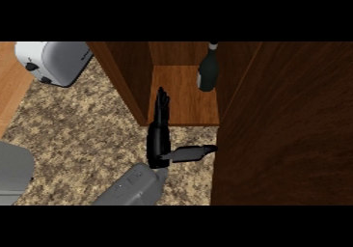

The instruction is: Pick up the wine, place it into the cabinet and close the cabinet

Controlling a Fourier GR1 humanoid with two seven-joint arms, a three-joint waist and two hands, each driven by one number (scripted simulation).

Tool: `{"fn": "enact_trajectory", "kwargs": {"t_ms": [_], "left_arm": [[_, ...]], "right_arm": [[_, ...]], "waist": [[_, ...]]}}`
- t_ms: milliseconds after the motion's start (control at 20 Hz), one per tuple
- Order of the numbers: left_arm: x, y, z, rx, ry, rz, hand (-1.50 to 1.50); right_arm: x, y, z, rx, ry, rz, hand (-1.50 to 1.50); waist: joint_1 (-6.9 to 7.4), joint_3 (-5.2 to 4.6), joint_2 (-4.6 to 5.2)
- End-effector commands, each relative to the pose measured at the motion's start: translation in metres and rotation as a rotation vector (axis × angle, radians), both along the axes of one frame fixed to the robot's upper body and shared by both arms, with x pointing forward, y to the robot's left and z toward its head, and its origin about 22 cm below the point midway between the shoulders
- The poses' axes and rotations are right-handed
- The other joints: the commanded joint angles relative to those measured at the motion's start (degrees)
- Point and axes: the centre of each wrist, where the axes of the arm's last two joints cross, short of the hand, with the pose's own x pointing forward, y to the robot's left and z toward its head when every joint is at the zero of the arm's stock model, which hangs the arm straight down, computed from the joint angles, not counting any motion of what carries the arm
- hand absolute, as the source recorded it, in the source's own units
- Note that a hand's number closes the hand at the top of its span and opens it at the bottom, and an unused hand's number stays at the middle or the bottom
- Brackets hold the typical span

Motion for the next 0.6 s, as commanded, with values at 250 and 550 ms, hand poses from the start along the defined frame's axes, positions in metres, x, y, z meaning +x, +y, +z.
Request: {"fn": "enact_trajectory", "kwargs": {"t_ms": [250, 550], "left_arm": [[-0.057, 0.003, 0.039, -0.075, -0.043, -0.004, -1.50], [-0.105, -0.006, 0.046, -0.068, -0.009, 0.046, -1.50]], "right_arm": [[-0.024, -0.013, 0.006, 0.011, -0.041, -0.021, -1.50], [-0.017, -0.010, 0.013, 0.005, -0.031, -0.012, -1.50]], "waist": [[0.27, 0.02, 0.00], [0.35, 0.00, 0.05]]}}
